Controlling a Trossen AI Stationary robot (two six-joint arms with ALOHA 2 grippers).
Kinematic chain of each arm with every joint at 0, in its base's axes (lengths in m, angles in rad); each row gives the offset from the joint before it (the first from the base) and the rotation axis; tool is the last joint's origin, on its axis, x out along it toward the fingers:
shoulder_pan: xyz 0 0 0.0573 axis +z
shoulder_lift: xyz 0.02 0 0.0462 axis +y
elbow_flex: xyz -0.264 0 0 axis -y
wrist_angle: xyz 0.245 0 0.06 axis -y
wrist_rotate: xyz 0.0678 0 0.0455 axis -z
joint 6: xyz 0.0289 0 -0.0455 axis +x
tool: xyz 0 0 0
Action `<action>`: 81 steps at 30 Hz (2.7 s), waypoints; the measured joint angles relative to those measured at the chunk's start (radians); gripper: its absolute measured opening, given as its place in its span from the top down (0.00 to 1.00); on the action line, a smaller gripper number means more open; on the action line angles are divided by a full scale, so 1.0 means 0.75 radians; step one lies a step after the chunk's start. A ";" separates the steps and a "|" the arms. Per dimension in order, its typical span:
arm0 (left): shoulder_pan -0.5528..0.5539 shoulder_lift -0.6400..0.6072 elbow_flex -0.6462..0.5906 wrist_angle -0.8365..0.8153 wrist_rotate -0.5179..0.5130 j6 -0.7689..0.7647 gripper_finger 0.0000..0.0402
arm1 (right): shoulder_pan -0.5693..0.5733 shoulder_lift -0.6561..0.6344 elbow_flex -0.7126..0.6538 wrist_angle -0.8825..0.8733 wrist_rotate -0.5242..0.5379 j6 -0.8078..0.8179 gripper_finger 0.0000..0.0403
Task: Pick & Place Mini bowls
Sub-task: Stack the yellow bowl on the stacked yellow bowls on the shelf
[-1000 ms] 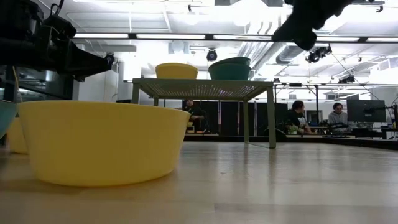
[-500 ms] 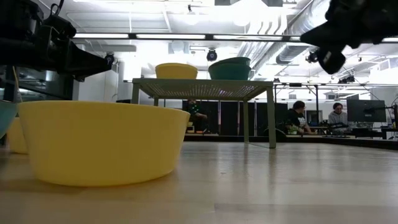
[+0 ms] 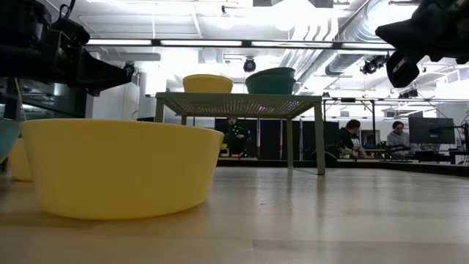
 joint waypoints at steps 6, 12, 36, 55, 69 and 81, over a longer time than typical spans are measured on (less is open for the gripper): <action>0.000 0.000 0.000 0.000 0.000 0.000 0.63 | 0.003 -0.088 -0.048 -0.005 -0.011 -0.097 1.00; 0.000 0.000 0.000 0.000 0.000 0.000 0.63 | -0.046 -0.089 -0.088 0.042 -0.061 -0.152 1.00; 0.000 0.000 0.000 0.000 0.000 0.000 0.63 | -0.138 -0.089 -0.088 -0.116 -0.171 -0.251 1.00; 0.000 0.000 0.000 0.000 0.000 0.000 0.63 | -0.138 -0.072 -0.088 -0.125 -0.060 -0.396 1.00; 0.000 0.000 0.000 0.000 0.000 0.000 0.63 | -0.138 -0.072 -0.088 -0.127 -0.058 -0.396 1.00; 0.000 0.000 0.000 0.000 0.000 0.000 0.63 | -0.138 -0.072 -0.088 -0.128 -0.056 -0.396 1.00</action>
